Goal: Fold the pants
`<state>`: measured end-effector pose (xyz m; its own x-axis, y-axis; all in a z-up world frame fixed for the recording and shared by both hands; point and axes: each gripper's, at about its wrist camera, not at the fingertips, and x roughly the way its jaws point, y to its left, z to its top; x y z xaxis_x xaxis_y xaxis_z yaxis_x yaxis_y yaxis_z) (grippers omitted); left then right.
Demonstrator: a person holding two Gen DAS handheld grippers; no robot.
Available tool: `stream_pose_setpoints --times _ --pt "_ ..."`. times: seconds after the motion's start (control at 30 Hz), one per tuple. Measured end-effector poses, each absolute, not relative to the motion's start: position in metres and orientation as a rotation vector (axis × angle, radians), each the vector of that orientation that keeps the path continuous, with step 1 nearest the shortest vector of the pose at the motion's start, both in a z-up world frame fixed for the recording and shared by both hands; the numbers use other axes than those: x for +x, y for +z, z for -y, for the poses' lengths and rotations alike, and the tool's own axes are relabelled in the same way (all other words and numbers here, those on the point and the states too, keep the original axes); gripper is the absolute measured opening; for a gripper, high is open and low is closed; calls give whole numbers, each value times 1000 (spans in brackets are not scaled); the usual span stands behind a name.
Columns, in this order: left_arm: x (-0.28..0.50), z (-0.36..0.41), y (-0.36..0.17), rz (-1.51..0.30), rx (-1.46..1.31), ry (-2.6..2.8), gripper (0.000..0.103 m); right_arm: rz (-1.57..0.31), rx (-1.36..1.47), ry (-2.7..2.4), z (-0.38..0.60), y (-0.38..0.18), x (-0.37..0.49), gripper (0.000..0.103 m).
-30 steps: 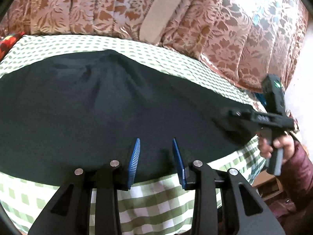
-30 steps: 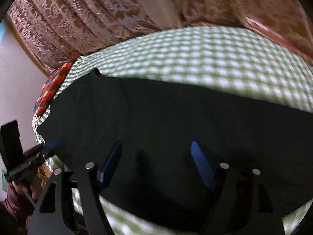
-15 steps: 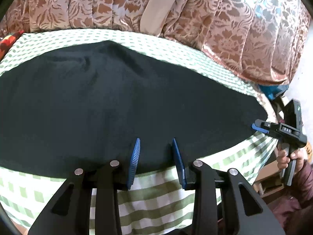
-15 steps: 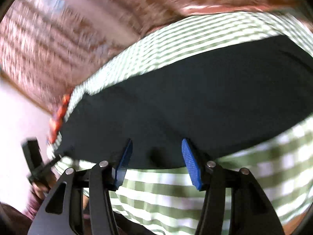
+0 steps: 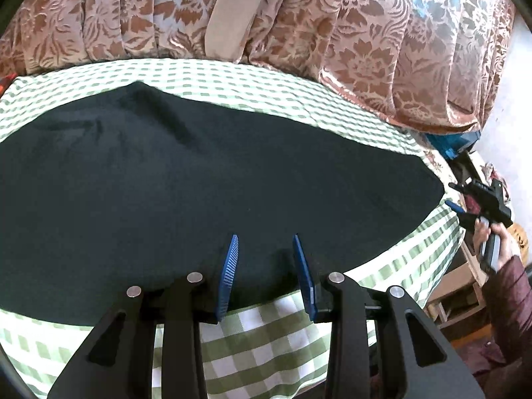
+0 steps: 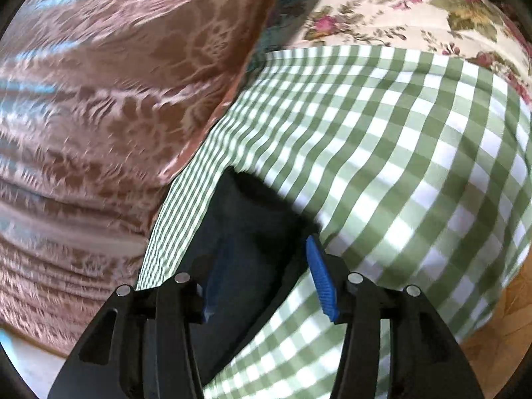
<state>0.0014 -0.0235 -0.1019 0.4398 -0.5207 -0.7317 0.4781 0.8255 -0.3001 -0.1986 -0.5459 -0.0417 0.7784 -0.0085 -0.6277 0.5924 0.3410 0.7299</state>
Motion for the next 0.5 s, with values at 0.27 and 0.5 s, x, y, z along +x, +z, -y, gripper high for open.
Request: stream_pose_setpoints --times 0.27,0.5 --pt "5 18 -116 -963 -46 -572 33 -696 1116 -493 561 -65 -185 13" --pt "6 18 -113 -953 -45 -552 33 -688 1070 -471 546 -55 -196 46"
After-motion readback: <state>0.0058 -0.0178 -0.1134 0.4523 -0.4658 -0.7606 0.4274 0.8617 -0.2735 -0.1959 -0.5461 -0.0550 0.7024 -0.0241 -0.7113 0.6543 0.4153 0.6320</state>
